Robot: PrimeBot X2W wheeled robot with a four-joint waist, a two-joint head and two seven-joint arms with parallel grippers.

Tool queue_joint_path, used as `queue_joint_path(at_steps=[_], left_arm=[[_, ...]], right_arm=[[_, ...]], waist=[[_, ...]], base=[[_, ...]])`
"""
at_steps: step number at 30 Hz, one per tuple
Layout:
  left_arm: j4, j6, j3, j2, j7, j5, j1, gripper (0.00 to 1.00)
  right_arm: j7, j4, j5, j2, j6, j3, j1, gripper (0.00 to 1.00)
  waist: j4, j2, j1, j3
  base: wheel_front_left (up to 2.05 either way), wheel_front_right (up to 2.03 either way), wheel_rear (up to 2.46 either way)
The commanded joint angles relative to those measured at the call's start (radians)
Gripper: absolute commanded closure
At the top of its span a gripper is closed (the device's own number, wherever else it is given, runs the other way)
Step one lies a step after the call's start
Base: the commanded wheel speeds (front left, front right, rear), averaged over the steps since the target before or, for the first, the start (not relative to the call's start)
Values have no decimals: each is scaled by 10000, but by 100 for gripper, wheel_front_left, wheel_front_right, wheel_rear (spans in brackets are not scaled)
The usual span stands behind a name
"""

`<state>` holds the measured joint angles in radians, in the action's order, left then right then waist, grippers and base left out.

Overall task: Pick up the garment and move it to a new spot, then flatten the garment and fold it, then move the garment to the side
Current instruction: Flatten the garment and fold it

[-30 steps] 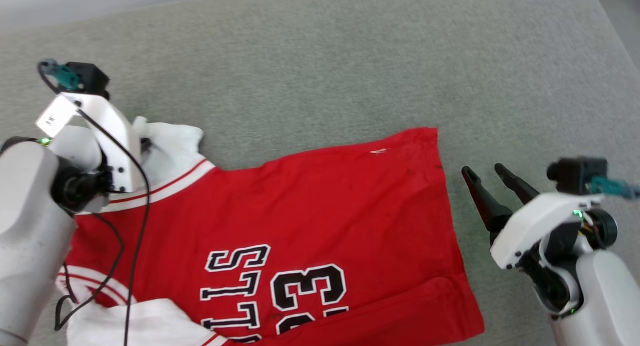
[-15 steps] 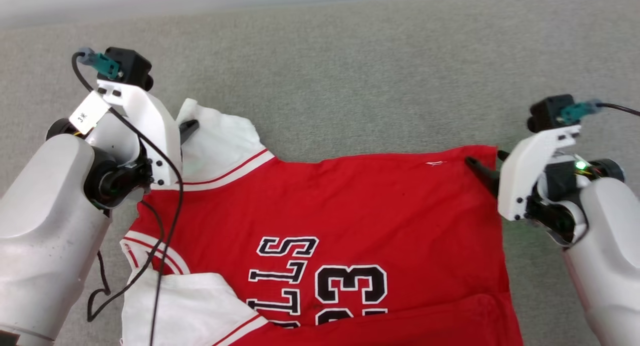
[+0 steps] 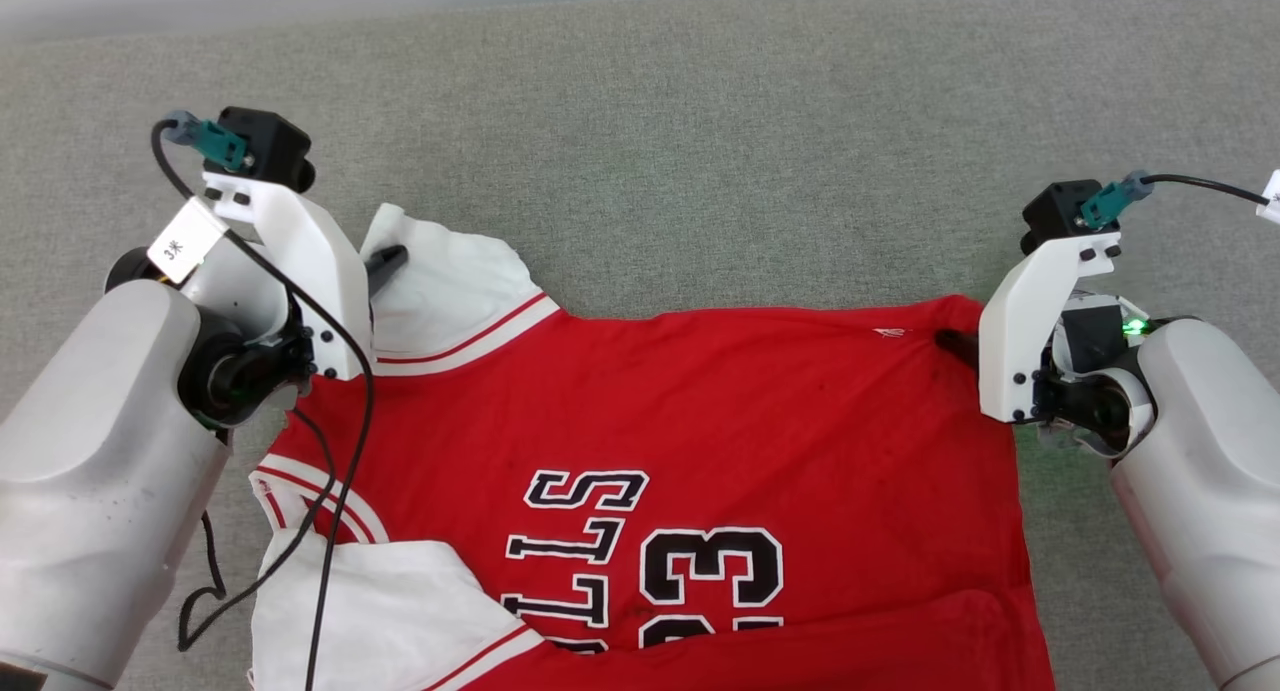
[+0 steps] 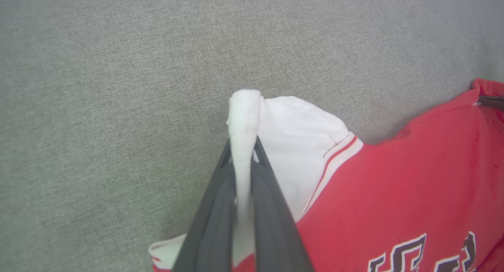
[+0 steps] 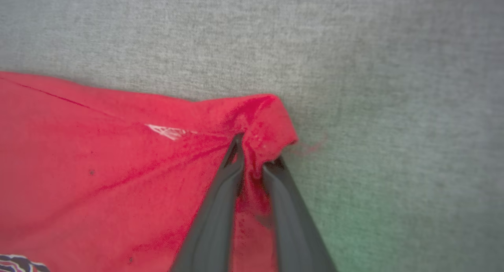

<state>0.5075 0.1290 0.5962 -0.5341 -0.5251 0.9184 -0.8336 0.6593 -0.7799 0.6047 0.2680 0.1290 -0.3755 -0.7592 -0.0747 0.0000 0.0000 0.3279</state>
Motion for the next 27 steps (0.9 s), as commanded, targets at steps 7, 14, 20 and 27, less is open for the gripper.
queue_joint_path(at_steps=[7, 14, 20, 27], left_arm=[[129, -39, -44, -139, 610, -100, 172, 100], [-55, -247, -233, -320, 1304, 25, 1060, 100], [-950, -942, -369, -727, 2085, -8, 2804, 100], [-2831, -2332, -828, -1009, 3189, 598, 6220, 100]], right_arm=[[-620, 537, 740, 448, 12, -291, -213, 100], [-1152, 1884, 1046, 1194, 12, -25, 1004, 100], [-1448, 3084, 876, 1426, 9, 632, 3024, 100], [-1525, 4600, 288, 772, 10, 1771, 5762, 100]], waist=[[31, 0, 0, -331], [187, 0, 0, -909], [315, 0, 0, -1451], [377, 0, 0, -2062]], base=[[0, 0, 0], [0, 0, 0], [0, 0, 0], [0, 0, 0]])
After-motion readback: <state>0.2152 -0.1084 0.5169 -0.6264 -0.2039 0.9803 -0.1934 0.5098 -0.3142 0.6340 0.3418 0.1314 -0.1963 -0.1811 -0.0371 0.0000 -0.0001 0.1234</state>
